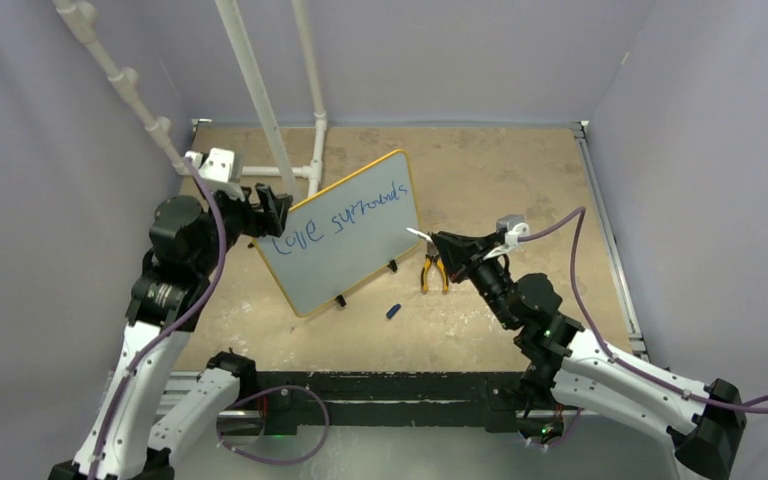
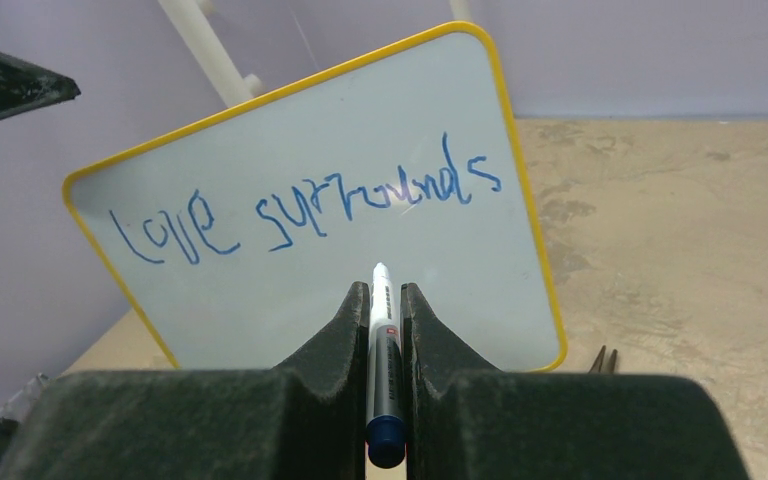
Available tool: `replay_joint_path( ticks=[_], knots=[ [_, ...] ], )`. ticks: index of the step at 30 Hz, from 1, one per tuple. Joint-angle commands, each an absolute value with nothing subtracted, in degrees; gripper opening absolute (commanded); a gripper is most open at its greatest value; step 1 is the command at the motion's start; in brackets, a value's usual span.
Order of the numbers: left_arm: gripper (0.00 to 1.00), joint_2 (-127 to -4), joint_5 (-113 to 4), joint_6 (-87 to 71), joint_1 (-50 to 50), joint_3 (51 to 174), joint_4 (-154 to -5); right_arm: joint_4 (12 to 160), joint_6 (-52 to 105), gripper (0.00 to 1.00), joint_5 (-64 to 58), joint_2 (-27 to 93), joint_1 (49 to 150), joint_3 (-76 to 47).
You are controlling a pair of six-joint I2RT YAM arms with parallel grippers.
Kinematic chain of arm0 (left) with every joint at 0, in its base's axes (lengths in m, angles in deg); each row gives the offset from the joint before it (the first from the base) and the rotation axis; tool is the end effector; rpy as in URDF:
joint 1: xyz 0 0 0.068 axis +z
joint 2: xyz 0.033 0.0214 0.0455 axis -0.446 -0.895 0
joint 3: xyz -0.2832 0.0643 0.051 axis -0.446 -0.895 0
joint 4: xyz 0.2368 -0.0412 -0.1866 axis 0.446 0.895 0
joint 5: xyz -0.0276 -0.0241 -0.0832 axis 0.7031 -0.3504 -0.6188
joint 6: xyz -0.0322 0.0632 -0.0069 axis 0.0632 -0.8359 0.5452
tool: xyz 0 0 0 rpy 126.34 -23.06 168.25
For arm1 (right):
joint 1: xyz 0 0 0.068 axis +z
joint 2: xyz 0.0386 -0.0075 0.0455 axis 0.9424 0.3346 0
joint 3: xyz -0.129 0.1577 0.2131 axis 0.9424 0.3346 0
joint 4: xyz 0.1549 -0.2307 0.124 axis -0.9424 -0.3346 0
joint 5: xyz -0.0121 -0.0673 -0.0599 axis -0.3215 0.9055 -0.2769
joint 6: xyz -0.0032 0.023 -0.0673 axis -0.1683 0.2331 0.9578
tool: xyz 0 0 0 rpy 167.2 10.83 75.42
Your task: Write a sentence on the whiteboard
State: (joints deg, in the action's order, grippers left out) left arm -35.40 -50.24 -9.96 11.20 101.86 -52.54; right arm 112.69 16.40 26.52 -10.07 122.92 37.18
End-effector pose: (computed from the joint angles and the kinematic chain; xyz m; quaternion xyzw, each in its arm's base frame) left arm 0.2047 -0.0604 0.4339 0.0604 0.7591 -0.1676 0.6261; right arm 0.1488 0.1577 0.3034 -0.0478 0.6356 0.3361 0.6934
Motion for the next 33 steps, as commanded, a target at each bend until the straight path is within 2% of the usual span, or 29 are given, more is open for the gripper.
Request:
replay_joint_path(
  ticks=[1,10,15,20,26,33],
  knots=[
    [0.77,-29.9,-48.3,-8.6,11.2,96.5,-51.4,116.9,13.1,0.00,22.3,-8.4,122.8,34.8],
    [0.77,-21.2,-48.4,-8.2,11.2,88.9,-53.3,124.7,9.4,0.00,15.5,-0.9,125.2,34.6],
    [0.77,-18.3,-50.4,-9.3,11.2,85.5,-55.5,133.2,12.4,0.00,23.5,5.9,135.8,34.3],
    [0.75,-16.5,-51.3,-9.5,11.2,82.7,-57.9,140.6,14.4,0.00,27.9,16.7,142.0,31.3],
    [0.72,-15.6,-49.6,-10.1,11.2,80.3,-59.1,148.1,17.1,0.00,29.2,28.9,145.3,25.8],
    [0.69,-14.5,-49.6,-10.6,11.2,79.3,-60.1,148.4,18.8,0.00,29.9,37.6,145.8,20.4]
  ],
)
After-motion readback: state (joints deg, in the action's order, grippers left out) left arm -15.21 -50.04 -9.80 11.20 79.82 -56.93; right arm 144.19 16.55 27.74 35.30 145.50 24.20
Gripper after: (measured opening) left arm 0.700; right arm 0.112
